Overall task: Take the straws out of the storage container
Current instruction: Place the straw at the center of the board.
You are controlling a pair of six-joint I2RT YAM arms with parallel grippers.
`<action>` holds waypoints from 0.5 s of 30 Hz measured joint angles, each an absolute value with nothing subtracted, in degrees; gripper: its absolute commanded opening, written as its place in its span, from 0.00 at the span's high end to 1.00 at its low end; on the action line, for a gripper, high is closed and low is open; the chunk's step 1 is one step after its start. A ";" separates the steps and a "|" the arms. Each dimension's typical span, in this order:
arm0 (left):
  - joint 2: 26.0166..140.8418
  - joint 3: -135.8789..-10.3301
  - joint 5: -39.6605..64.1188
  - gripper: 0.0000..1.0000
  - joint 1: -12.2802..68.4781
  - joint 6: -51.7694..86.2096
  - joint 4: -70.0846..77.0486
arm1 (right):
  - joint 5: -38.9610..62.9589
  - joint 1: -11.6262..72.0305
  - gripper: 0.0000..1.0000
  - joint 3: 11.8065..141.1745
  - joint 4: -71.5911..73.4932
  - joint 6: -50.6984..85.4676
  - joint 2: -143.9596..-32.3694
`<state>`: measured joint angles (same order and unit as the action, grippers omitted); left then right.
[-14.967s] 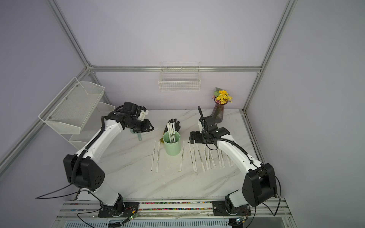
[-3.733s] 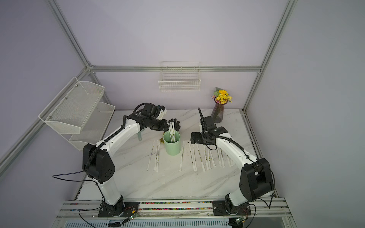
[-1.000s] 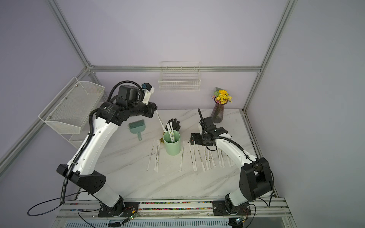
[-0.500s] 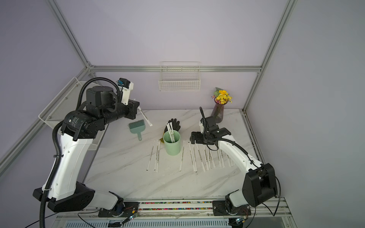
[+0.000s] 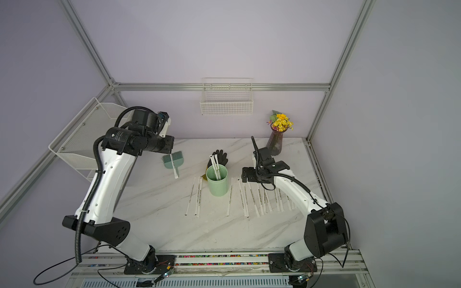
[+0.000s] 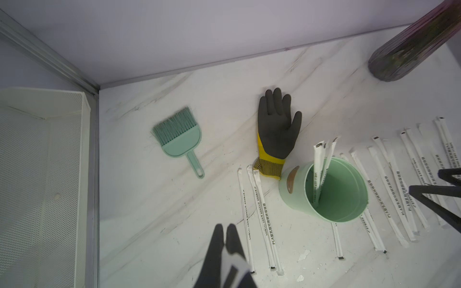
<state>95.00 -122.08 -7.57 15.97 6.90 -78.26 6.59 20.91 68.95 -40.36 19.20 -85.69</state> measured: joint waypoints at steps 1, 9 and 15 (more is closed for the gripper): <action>96.60 -122.34 -7.97 0.99 15.73 7.03 -79.26 | 6.33 20.88 0.03 68.95 -40.36 19.20 -85.86; 106.67 -123.66 -10.98 0.98 15.00 8.88 -86.00 | 5.45 20.88 0.03 68.66 -40.32 19.20 -85.97; 112.60 -122.78 -10.90 0.97 14.94 8.95 -88.38 | 5.43 20.88 0.03 68.31 -40.27 19.20 -87.07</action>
<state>112.60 -122.78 -10.90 14.94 8.95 -88.38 5.43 20.88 68.31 -40.27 19.20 -87.07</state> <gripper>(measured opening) 0.048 0.972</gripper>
